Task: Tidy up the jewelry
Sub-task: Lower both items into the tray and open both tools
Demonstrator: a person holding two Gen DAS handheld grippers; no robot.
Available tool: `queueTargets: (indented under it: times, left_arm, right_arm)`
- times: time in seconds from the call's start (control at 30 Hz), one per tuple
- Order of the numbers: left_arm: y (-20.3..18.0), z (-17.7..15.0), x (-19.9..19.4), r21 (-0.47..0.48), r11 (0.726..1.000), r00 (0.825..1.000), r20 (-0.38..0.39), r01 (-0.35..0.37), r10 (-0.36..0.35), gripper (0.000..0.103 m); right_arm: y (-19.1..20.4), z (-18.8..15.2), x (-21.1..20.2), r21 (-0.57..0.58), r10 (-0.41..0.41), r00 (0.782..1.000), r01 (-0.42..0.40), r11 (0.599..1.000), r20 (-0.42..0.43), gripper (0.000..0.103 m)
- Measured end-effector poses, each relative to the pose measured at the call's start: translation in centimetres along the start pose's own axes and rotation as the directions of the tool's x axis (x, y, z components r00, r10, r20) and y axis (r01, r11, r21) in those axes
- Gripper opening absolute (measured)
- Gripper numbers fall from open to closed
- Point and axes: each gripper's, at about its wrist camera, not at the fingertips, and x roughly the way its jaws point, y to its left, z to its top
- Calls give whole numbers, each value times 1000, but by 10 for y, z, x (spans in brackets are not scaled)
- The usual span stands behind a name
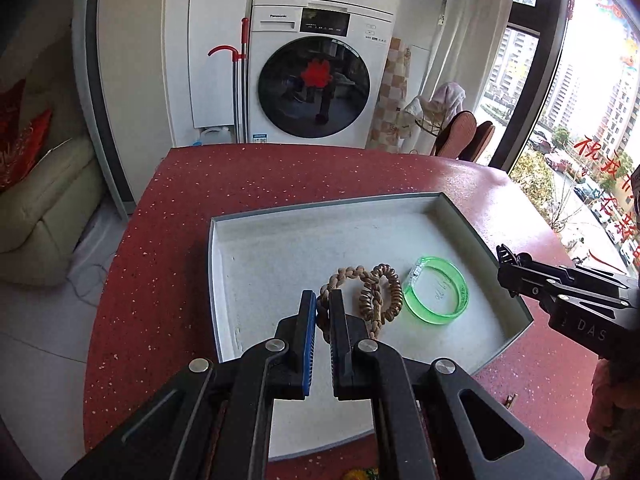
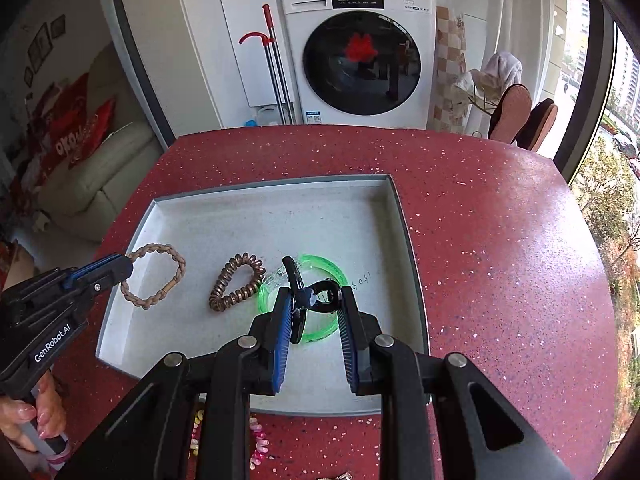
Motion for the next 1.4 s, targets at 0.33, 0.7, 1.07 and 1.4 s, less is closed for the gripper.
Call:
queueTargets:
  times: [0.33,0.7,1.07,1.4]
  left_arm:
    - [3,0,47,29,998,997,-63,-50,51,24]
    - [8,-6,72,66,992,987,-117,-105,113,25]
    - [-1,-11,72,109,983,982,-105,-147,158,25]
    - [-4,-6,50,66,988,989,-31,-142,144,25]
  right_arm:
    - [2,-4,51,3,12,997,-12,1000,-82,25]
    - [2,-5,68,18,-2,995,4,1000,-102,26]
    - [3,-4,52,52,20,997,-16,999,-69,63]
    - [19,-9,14,-45,-115,993,115,992,20,72]
